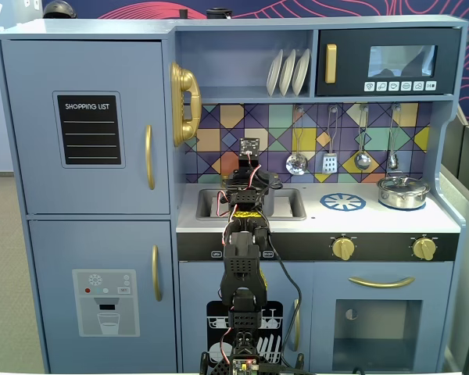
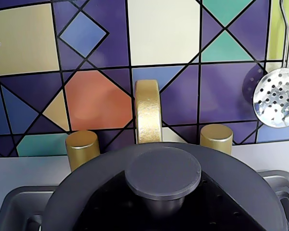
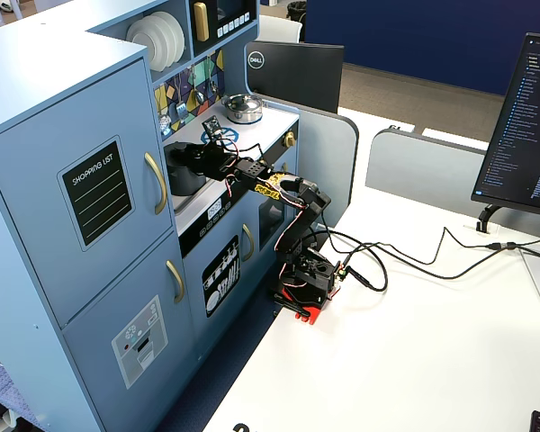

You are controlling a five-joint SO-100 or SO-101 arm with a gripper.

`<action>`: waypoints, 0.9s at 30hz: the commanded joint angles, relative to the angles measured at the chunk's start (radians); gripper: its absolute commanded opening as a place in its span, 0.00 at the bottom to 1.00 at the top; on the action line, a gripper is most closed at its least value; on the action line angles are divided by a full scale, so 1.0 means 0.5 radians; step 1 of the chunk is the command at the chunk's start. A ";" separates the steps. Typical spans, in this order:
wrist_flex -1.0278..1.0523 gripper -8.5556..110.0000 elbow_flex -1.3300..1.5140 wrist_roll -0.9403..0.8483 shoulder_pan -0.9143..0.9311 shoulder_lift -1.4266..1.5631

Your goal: Pick up the lid from the counter and put it on the gray recipient

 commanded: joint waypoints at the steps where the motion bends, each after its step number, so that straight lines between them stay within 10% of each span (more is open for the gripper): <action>1: 0.114 0.27 -0.074 -0.012 0.061 0.104; 27: 1.733 0.07 0.132 0.126 -0.067 1.295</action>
